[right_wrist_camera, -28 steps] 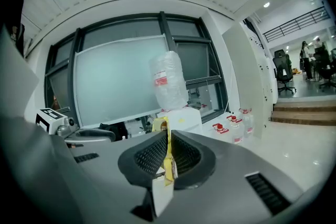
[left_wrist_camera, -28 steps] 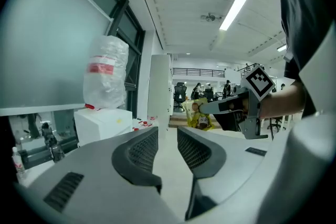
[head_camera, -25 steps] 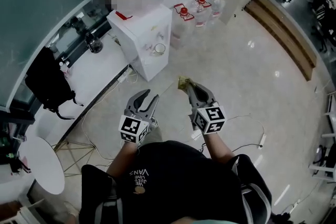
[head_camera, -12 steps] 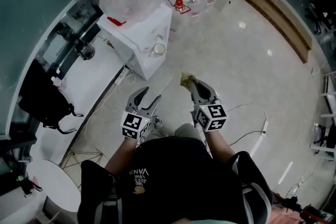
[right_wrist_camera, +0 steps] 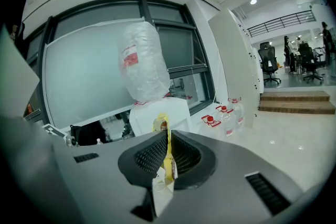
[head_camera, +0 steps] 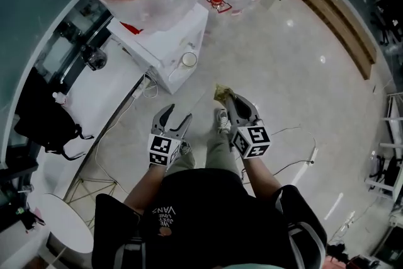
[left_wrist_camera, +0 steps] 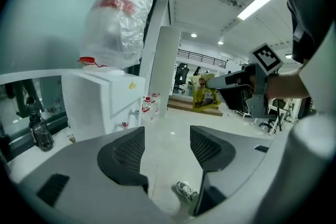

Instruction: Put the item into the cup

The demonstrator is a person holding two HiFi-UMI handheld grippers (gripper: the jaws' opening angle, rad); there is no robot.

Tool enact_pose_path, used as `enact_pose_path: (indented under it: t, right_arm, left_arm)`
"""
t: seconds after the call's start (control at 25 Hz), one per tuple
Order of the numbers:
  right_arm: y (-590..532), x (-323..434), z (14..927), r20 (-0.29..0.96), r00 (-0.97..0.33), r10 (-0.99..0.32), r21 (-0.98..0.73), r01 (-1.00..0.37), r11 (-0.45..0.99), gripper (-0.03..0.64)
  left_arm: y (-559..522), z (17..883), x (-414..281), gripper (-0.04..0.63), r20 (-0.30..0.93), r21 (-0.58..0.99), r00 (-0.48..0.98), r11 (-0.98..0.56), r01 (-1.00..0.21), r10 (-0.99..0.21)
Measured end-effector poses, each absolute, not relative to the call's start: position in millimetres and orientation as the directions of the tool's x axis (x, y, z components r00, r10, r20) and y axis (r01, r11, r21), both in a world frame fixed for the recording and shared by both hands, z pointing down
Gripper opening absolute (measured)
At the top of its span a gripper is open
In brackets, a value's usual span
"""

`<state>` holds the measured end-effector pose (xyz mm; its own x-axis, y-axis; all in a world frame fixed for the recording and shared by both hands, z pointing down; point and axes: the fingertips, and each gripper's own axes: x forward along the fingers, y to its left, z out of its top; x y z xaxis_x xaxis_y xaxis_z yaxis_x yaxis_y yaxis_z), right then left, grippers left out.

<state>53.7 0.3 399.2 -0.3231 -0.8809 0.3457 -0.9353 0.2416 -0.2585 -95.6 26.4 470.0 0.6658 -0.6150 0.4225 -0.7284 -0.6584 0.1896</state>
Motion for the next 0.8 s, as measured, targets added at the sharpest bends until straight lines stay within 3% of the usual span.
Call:
enact_pose_path:
  t: [0.8]
  right_arm:
    - [-165.8,77.2,514.2,0.373,-0.502,-0.78,-0.16,-0.863,0.479,0.051]
  left_arm:
    - [-90.2,607.2,-44.6,0.27,0.497,0.176,0.514,-0.499,-0.849,-0.699]
